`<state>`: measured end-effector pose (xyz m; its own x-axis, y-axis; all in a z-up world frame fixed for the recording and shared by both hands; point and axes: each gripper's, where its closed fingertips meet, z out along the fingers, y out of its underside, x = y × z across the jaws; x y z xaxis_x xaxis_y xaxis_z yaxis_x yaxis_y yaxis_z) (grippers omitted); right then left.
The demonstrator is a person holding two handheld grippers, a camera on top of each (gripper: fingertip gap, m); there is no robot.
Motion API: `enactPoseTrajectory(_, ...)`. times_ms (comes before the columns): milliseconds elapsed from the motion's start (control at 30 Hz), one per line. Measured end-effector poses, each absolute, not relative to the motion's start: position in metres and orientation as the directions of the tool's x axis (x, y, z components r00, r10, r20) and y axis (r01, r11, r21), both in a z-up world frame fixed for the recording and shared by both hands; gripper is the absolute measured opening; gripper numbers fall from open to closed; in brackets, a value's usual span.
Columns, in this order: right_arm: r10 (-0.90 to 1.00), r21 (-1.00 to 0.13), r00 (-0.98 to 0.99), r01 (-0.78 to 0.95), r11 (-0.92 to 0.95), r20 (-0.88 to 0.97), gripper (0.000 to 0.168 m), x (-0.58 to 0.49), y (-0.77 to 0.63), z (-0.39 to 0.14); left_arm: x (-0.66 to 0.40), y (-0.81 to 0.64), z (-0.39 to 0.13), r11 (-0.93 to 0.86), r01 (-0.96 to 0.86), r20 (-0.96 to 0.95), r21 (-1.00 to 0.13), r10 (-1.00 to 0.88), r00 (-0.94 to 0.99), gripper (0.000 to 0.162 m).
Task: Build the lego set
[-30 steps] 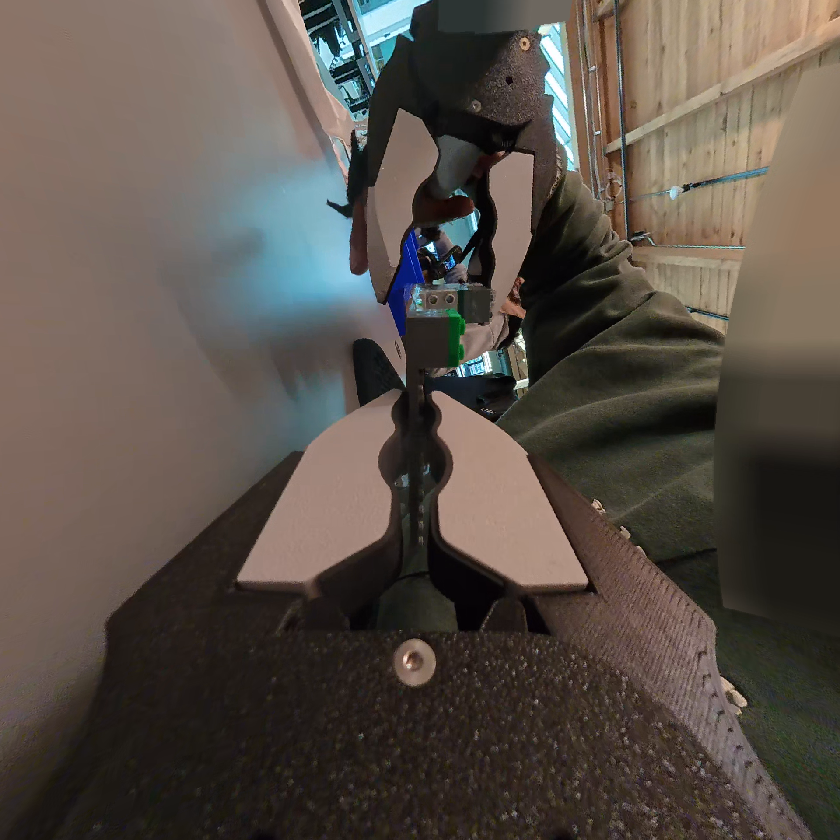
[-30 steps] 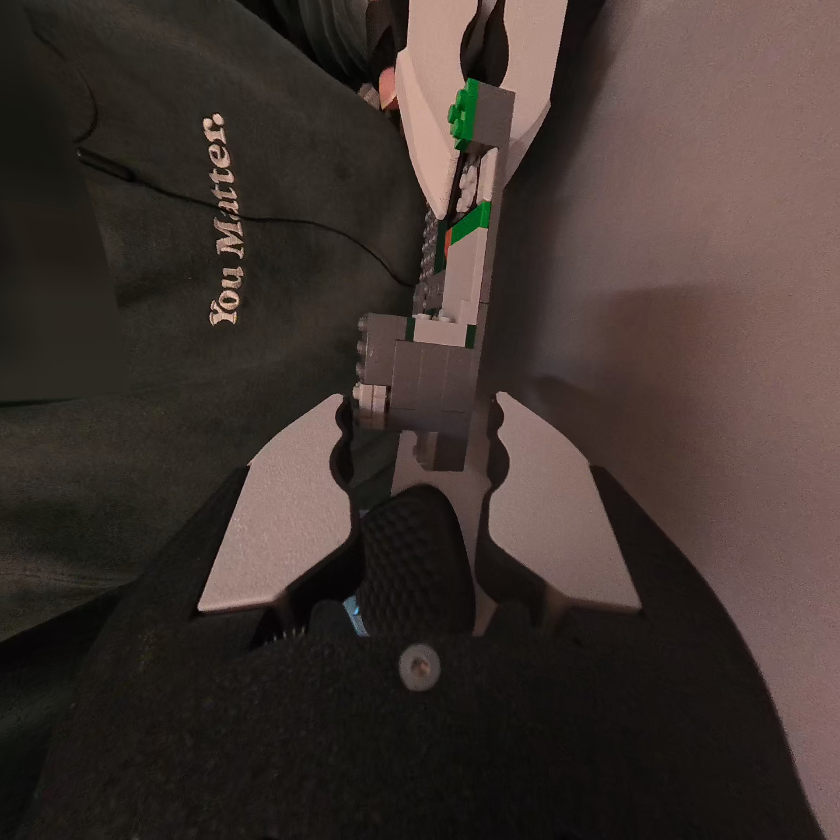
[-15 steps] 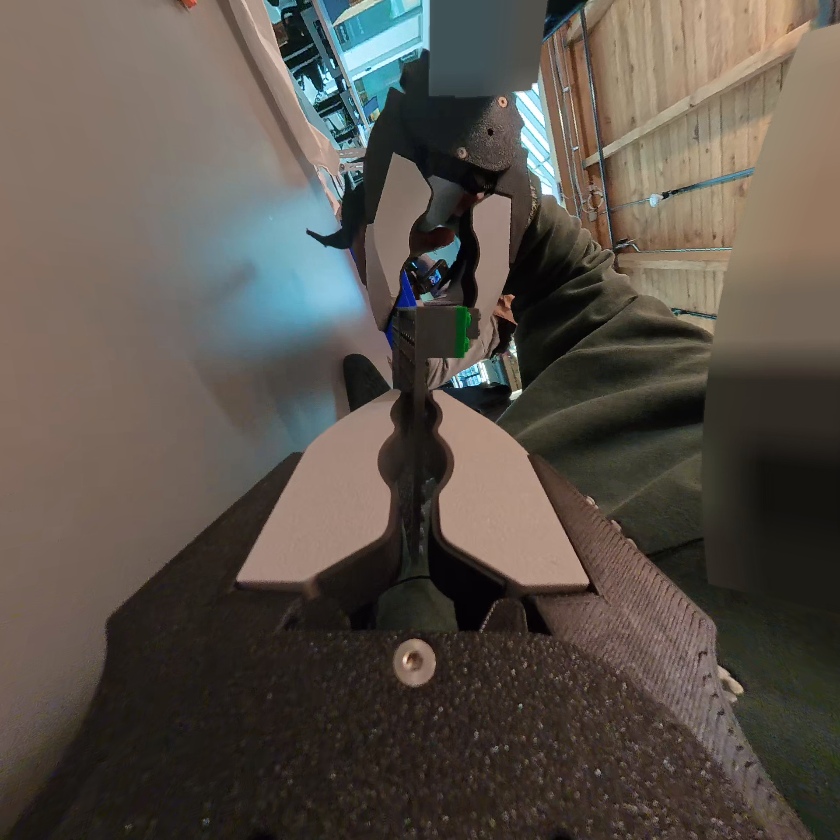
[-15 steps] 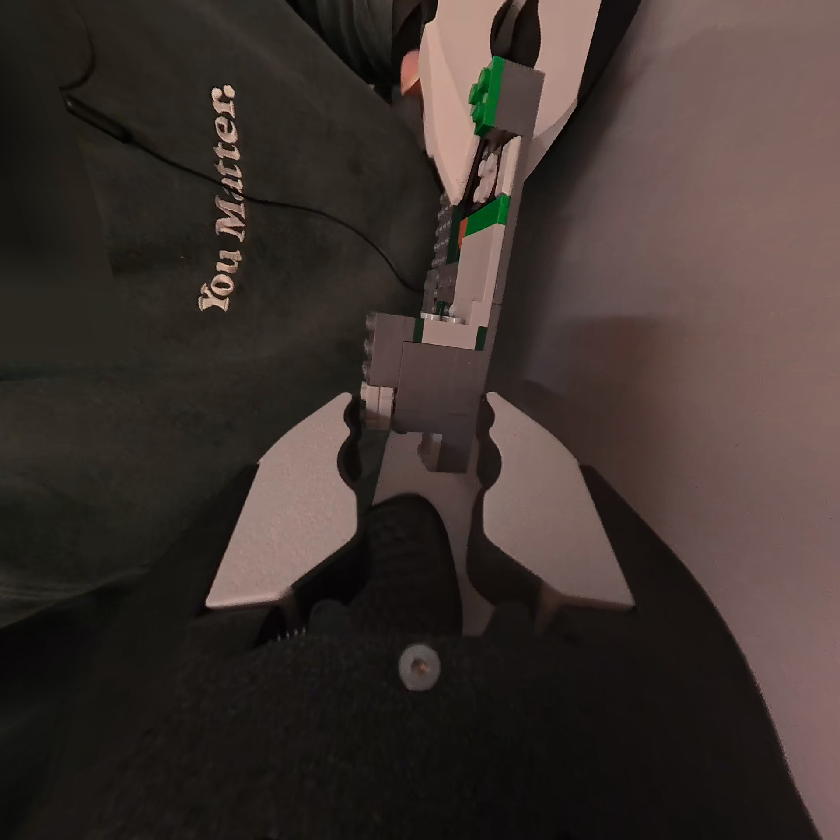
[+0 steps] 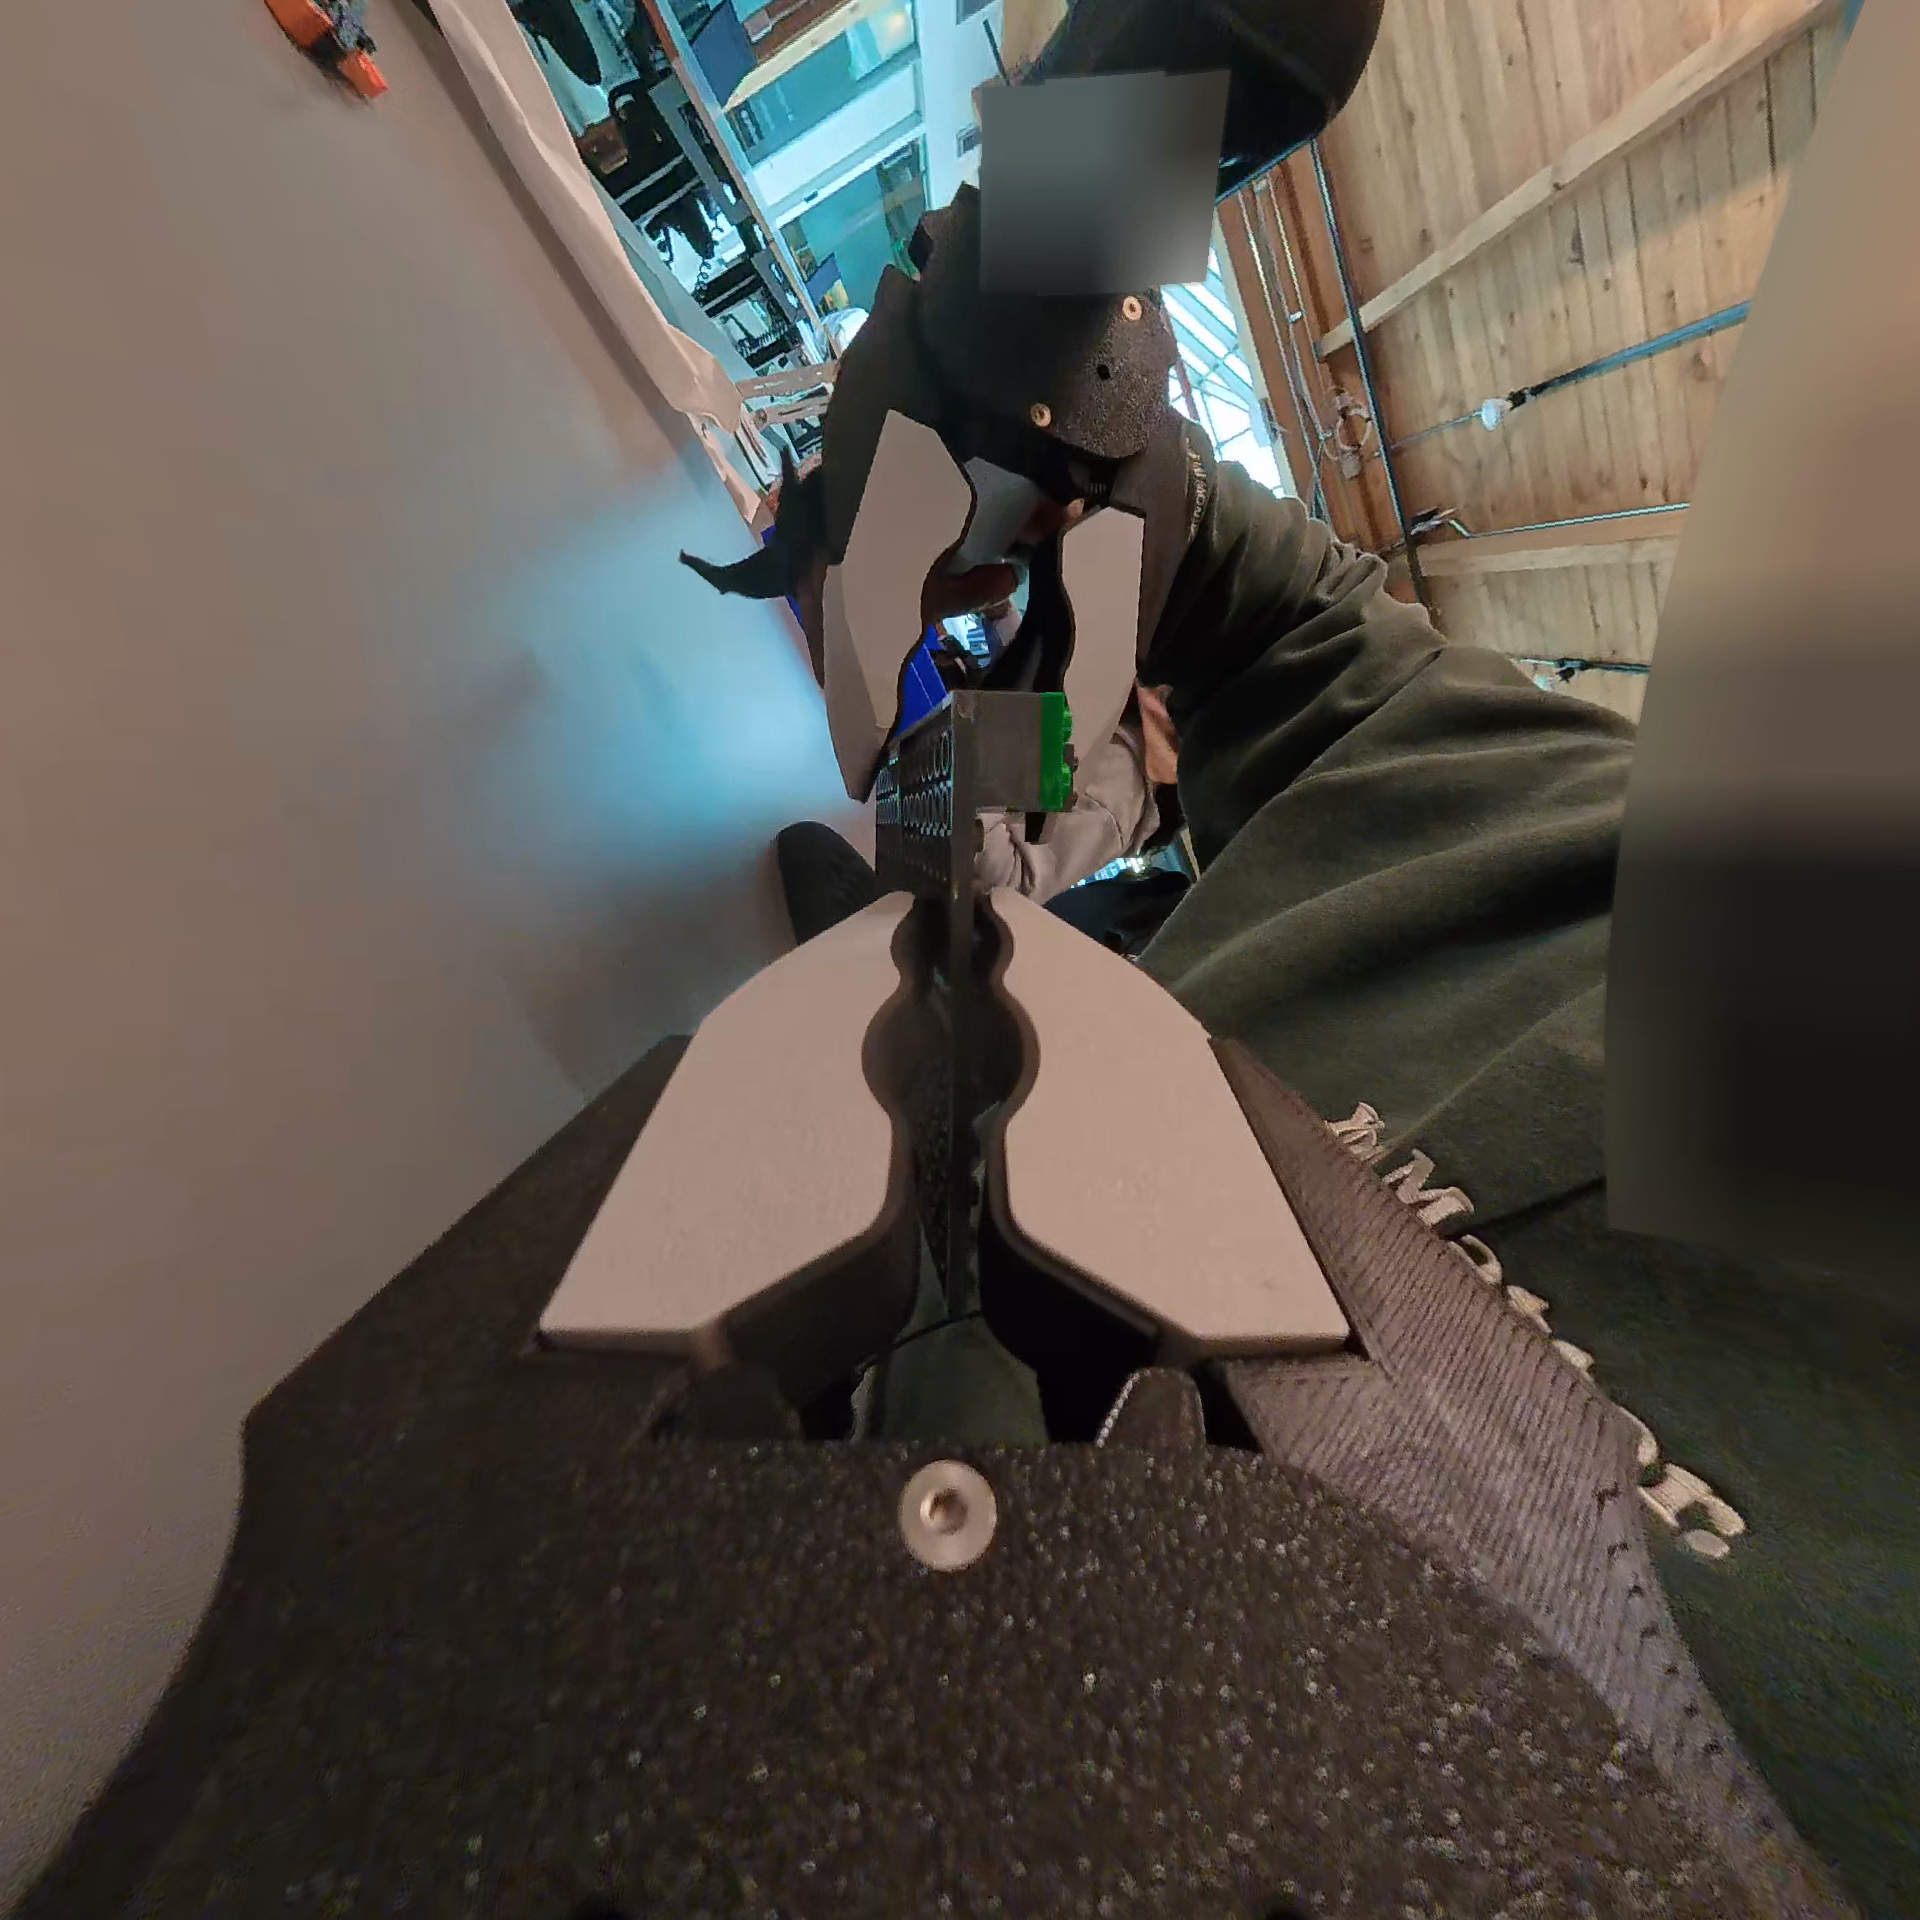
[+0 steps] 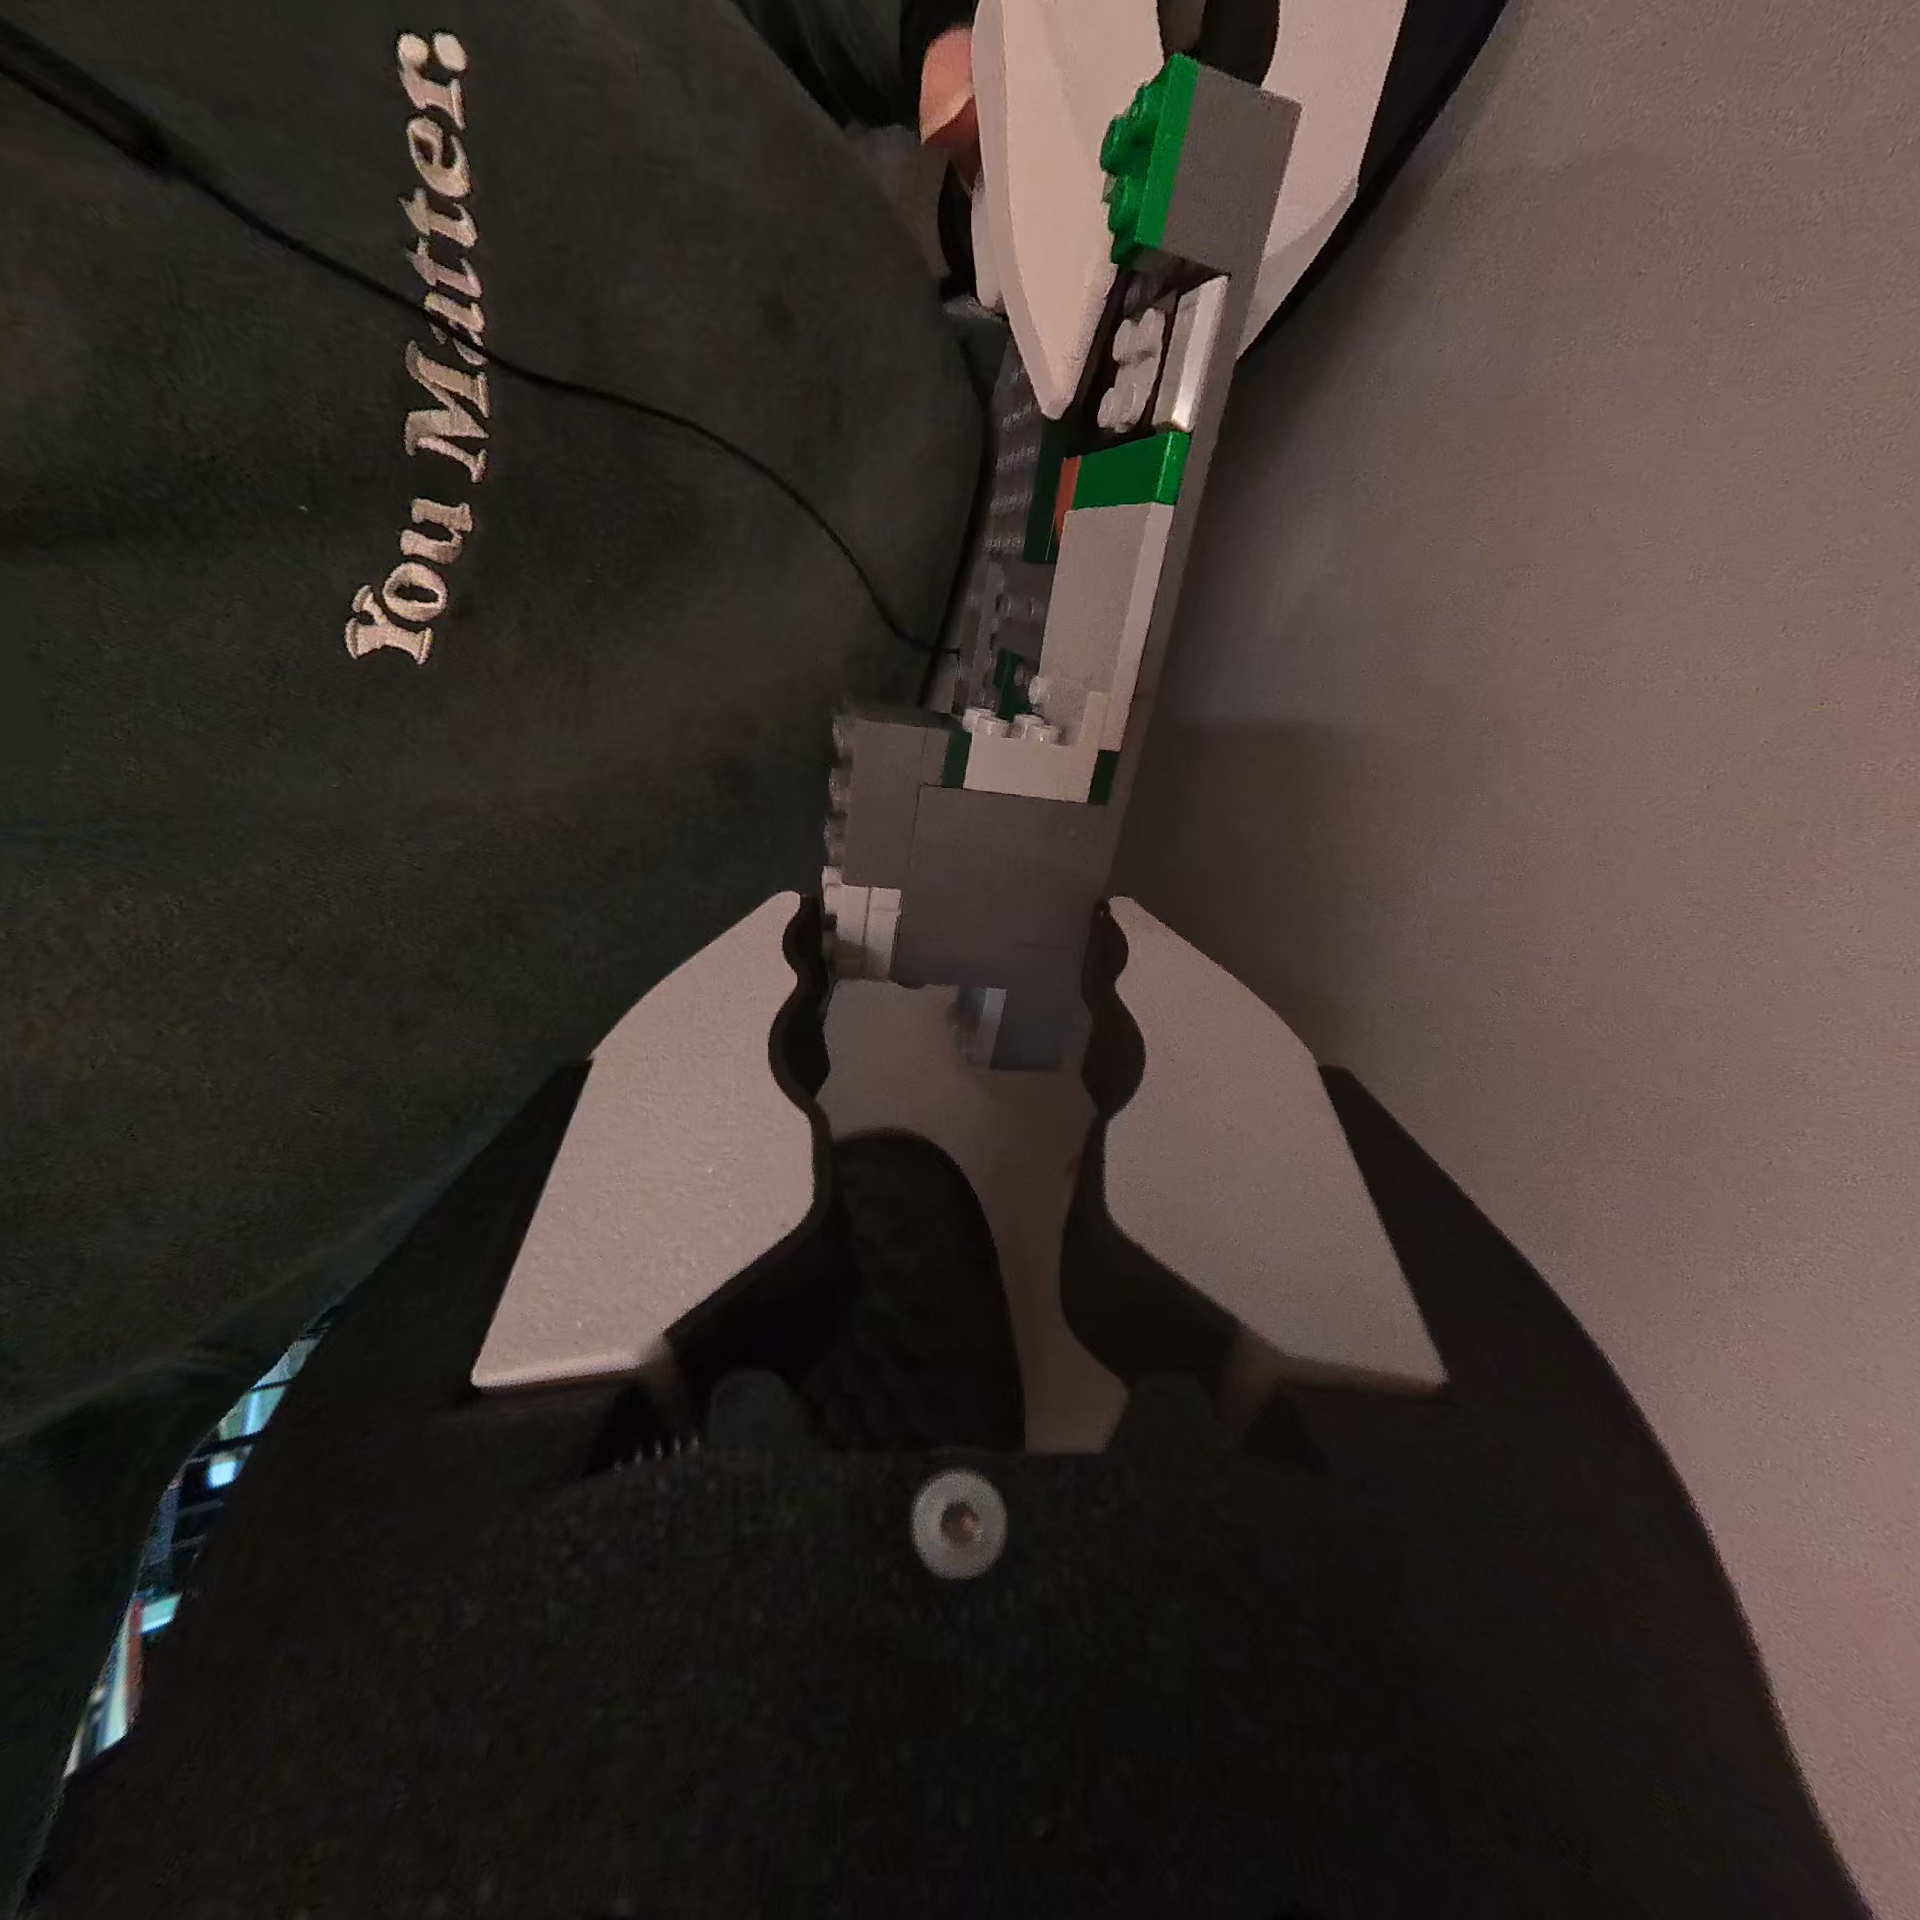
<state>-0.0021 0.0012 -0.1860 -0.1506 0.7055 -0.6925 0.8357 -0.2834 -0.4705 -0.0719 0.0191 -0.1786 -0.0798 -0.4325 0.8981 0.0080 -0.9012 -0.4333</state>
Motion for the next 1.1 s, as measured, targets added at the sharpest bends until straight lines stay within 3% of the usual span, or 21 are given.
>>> enactPoseTrajectory(300,0.733,-0.512,-0.097,0.776,-0.368,-0.673,0.052,-0.008,0.009,-0.175,-0.074,0.029,-0.176,-0.903,0.046,0.901,-0.427,-0.429,-0.071,0.007)
enactPoseTrajectory(367,0.789,-0.59,-0.114,0.73,-0.346,-0.604,0.062,-0.008,0.014,-0.165,-0.074,0.032,-0.174,-0.913,0.059,0.909,-0.403,-0.407,-0.089,0.007)
enactPoseTrajectory(533,0.964,-0.743,0.05,0.627,-0.233,-0.26,0.063,-0.001,0.04,-0.158,-0.075,0.041,-0.177,-0.943,0.08,0.939,-0.324,-0.331,-0.09,0.007)
enactPoseTrajectory(733,0.955,-0.89,0.297,0.437,-0.126,0.011,0.048,-0.002,0.046,-0.156,-0.069,0.051,-0.184,-0.973,0.109,0.973,-0.205,-0.215,-0.088,0.006)
enactPoseTrajectory(833,0.917,-0.912,0.383,0.407,-0.058,0.113,0.041,-0.001,0.052,-0.159,-0.063,0.052,-0.187,-0.979,0.105,0.98,-0.175,-0.183,-0.075,0.006)
enactPoseTrajectory(967,0.908,-0.895,0.371,0.446,0.009,0.194,0.036,-0.004,0.058,-0.17,-0.058,0.051,-0.189,-0.984,0.096,0.986,-0.151,-0.157,-0.058,0.006)
enactPoseTrajectory(1100,0.913,-0.886,0.335,0.46,0.057,0.232,0.019,-0.005,0.064,-0.17,-0.058,0.053,-0.188,-0.985,0.121,0.99,-0.123,-0.13,-0.058,0.007)
